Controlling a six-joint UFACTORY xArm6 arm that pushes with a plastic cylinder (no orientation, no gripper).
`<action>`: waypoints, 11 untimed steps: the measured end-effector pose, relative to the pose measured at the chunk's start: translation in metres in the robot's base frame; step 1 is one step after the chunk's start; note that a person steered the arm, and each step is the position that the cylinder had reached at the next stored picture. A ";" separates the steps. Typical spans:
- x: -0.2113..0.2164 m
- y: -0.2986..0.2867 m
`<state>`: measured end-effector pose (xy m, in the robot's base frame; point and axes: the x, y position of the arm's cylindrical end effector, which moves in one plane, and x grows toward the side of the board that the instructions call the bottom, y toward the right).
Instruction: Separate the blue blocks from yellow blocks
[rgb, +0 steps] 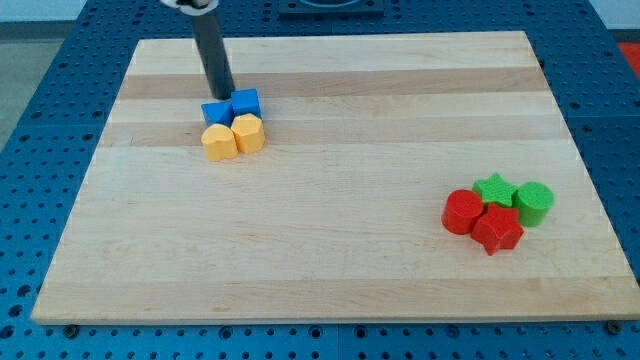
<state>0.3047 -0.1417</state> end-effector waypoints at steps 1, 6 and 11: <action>-0.005 0.018; 0.096 -0.082; 0.018 0.057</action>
